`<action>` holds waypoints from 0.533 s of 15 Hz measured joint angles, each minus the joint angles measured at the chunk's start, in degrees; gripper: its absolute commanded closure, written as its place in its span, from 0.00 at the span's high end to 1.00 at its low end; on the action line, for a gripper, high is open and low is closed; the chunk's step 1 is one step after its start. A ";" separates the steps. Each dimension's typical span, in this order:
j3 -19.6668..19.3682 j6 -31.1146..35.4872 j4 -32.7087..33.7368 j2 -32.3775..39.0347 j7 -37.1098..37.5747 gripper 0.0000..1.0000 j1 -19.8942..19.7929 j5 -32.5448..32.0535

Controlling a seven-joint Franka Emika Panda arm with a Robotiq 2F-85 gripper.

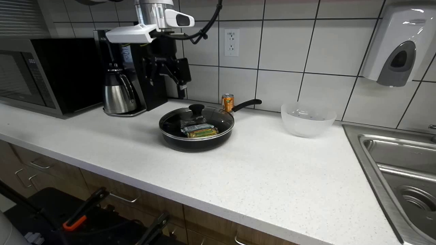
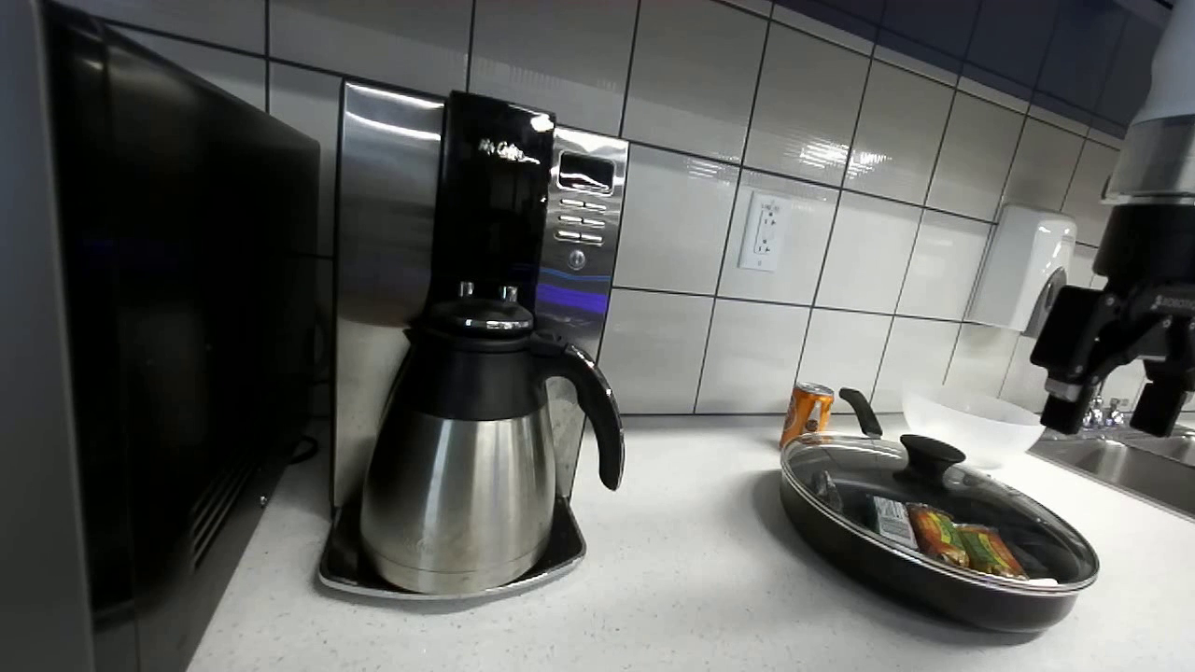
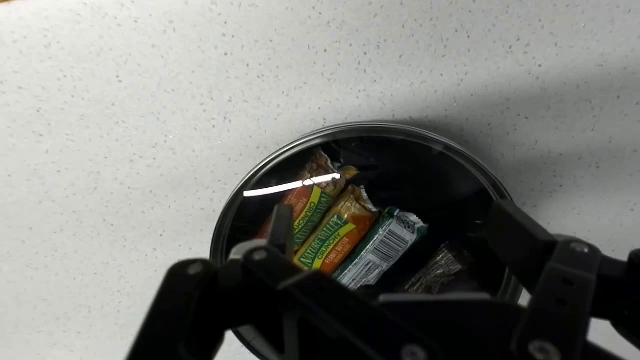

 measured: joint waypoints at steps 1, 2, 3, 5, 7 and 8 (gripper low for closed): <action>0.00 -0.44 -0.37 -0.66 -0.51 1.00 0.00 0.00; 0.02 -0.47 -0.48 -0.87 -0.56 1.00 -0.01 0.00; 0.06 -0.43 -0.48 -0.82 -0.56 1.00 -0.02 0.00; 0.16 -0.37 -0.48 -0.54 -0.56 1.00 -0.07 0.00; 0.20 -0.37 -0.48 -0.46 -0.56 1.00 -0.11 0.00; 0.21 -0.37 -0.48 -0.42 -0.56 1.00 -0.12 0.00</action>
